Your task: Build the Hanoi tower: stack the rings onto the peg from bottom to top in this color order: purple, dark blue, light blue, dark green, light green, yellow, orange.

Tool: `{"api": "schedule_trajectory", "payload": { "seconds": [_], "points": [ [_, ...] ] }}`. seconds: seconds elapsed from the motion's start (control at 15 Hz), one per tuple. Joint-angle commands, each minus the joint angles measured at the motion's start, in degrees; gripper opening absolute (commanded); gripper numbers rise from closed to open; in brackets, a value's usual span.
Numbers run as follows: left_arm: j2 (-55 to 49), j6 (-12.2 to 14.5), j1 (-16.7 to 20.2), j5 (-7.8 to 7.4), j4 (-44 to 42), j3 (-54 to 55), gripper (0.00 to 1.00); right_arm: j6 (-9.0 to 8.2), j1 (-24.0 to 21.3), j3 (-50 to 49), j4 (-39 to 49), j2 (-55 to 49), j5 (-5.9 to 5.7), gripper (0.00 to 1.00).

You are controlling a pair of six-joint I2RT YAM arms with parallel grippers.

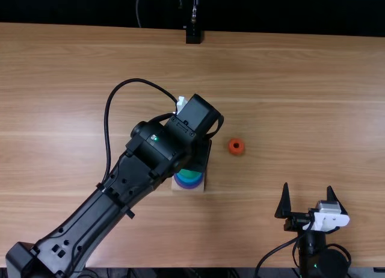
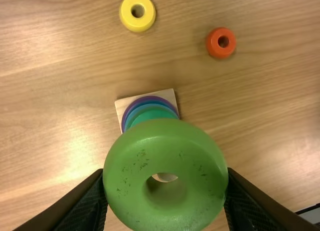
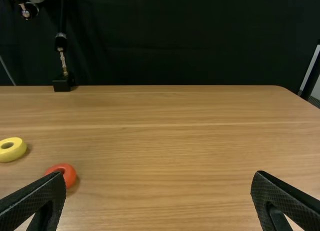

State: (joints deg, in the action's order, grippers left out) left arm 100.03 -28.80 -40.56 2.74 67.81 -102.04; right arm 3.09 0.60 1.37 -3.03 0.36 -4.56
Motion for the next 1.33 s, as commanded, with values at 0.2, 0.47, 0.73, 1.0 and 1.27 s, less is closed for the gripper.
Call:
{"api": "schedule_trajectory", "payload": {
  "seconds": [0.2,0.47,0.73,1.0,1.27],
  "points": [
    [1.0,-0.8,-0.6,0.0,0.0,1.1,0.0,0.07,-0.7,-0.5,0.2,-0.4,-0.51,1.0],
    [1.8,-1.2,-0.7,0.0,0.0,1.8,0.0,0.18,-0.8,-0.5,0.2,-0.4,-0.51,1.0],
    [1.8,-1.8,-0.8,-0.11,0.0,3.3,0.0,0.18,-0.8,-0.5,0.2,-0.4,-0.4,1.0],
    [1.7,-3.2,-2.0,0.1,0.1,3.9,0.0,0.18,-0.8,-0.5,0.2,-0.4,-0.51,1.0],
    [1.7,-2.9,-2.2,-0.74,-0.1,4.2,0.19,0.18,-0.7,-0.5,0.2,-0.4,-0.51,1.0]
  ]
}}
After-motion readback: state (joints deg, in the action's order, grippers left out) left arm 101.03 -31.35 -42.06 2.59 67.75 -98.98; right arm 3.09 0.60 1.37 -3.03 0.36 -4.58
